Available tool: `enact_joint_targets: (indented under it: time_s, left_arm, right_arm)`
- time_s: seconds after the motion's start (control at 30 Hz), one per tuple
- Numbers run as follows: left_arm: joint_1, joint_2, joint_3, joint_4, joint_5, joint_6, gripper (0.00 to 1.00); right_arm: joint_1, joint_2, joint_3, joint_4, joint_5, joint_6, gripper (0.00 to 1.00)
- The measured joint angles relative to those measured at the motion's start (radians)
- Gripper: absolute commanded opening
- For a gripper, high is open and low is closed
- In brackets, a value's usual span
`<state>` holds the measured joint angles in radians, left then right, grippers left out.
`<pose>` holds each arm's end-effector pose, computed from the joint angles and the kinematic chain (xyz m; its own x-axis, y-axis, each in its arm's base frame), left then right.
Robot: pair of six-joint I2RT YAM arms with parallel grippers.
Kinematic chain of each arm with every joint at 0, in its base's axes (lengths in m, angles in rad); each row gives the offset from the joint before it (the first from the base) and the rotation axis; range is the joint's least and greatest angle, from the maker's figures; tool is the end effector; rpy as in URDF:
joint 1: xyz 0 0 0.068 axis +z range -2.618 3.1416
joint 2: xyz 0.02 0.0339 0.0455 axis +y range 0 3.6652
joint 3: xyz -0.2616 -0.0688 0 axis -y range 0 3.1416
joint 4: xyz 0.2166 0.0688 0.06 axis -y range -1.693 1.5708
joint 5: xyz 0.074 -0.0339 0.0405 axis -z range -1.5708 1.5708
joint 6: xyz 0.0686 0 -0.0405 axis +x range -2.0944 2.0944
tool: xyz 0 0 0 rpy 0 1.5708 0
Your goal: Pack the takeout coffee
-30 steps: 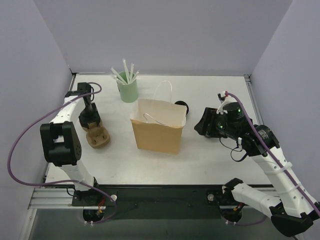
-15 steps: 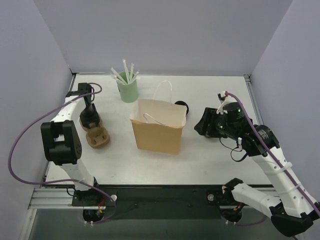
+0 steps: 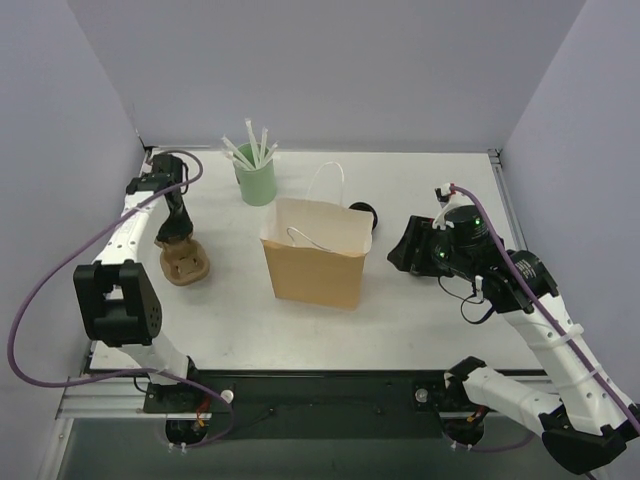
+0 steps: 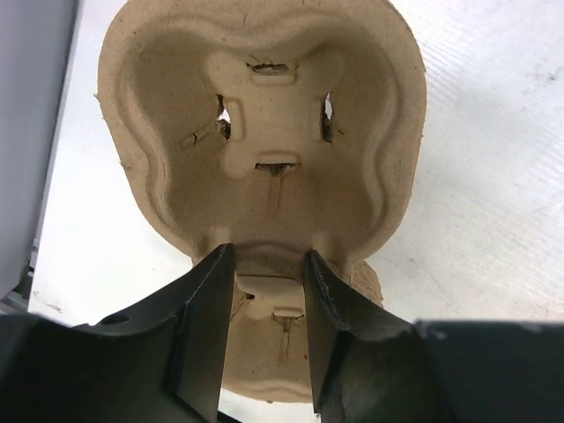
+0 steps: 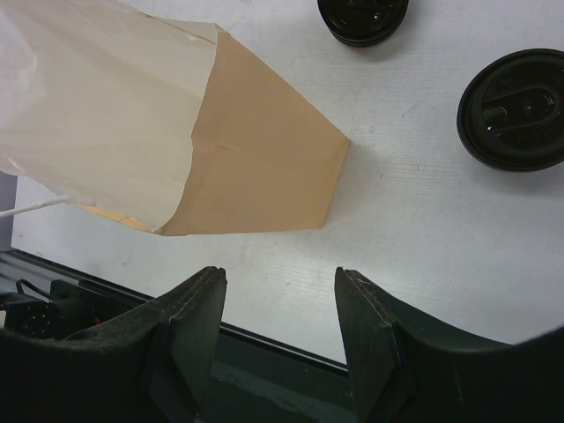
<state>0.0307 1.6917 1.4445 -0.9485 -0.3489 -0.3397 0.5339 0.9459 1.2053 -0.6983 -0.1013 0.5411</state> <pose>0.3261 0.0335 0.2495 -0.8256 -0.3386 -0.4514 -0.4551 0.8725 0.1778 0.1598 0.1025 0.3788 -0.6149 0.2318 -0.7538 -0.3131 0.8055 0.5031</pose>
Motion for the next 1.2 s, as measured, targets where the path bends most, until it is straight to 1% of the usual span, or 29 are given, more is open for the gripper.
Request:
enact_joint_targets:
  time_s: [0.07,0.13,0.17,0.2,0.23,0.27,0.3,0.33,0.37,0.4,0.47,0.5,0.57,0.6,0.7,0.83,1.0,1.17,1.2]
  left_arm:
    - [-0.003,-0.032,-0.031,0.021,0.018,-0.003,0.18]
    - [0.021,-0.039,-0.034,0.010,0.080,-0.019,0.17]
    - [0.031,-0.038,-0.034,0.009,0.079,-0.024,0.20]
    - [0.032,-0.038,-0.034,0.007,0.051,-0.022,0.36]
    - [0.020,-0.039,-0.034,0.009,-0.013,-0.011,0.39]
    - [-0.004,-0.042,-0.034,0.013,-0.066,-0.004,0.37]
    - [-0.034,-0.046,-0.032,0.016,-0.106,0.003,0.30]
    - [-0.058,-0.047,-0.027,0.017,-0.114,0.003,0.27]
    - [-0.070,-0.047,-0.016,0.015,-0.087,-0.002,0.23]
    - [-0.066,-0.047,-0.003,0.014,-0.047,-0.013,0.23]
    - [-0.035,-0.047,0.016,0.014,-0.021,-0.022,0.30]
    - [-0.027,-0.048,0.023,0.018,-0.056,-0.020,0.32]
    - [-0.048,-0.050,0.026,0.019,-0.113,-0.016,0.27]
    - [-0.063,-0.051,0.026,0.018,-0.118,-0.023,0.25]
    - [-0.072,-0.048,0.026,0.012,-0.060,-0.043,0.25]
    - [-0.021,-0.048,0.014,0.019,-0.034,-0.059,0.26]
    - [0.046,-0.048,-0.030,0.042,0.017,-0.058,0.32]
    - [0.078,-0.051,-0.081,0.063,0.071,-0.058,0.37]
    - [0.085,-0.055,-0.099,0.076,0.091,-0.061,0.41]
  right_arm:
    - [0.000,0.001,0.000,0.001,0.000,0.002,0.53]
    - [0.001,0.002,0.000,0.004,0.000,0.004,0.53]
    - [0.003,0.003,0.000,0.006,0.000,0.005,0.53]
    - [0.004,0.004,0.000,0.008,-0.001,0.005,0.53]
    - [0.004,0.006,0.000,0.010,-0.002,0.005,0.53]
    - [0.004,0.007,0.000,0.011,-0.003,0.005,0.53]
    - [0.004,0.008,0.000,0.013,-0.004,0.005,0.53]
    - [0.004,0.009,0.000,0.014,-0.004,0.005,0.53]
    - [0.004,0.010,0.000,0.015,-0.004,0.005,0.53]
    - [0.005,0.010,0.000,0.015,-0.003,0.005,0.53]
    - [0.005,0.012,0.000,0.018,-0.004,0.005,0.53]
    - [0.005,0.013,0.000,0.020,-0.004,0.005,0.53]
    - [0.005,0.015,0.000,0.023,-0.004,0.005,0.53]
    - [0.005,0.016,0.000,0.023,-0.004,0.005,0.53]
    - [0.005,0.015,0.000,0.023,-0.003,0.004,0.53]
    - [0.006,0.015,0.000,0.024,-0.003,0.003,0.53]
    - [0.005,0.016,0.000,0.025,-0.003,0.000,0.53]
    - [0.006,0.026,0.000,0.029,-0.003,0.000,0.53]
    - [0.005,0.029,0.000,0.030,-0.003,-0.001,0.53]
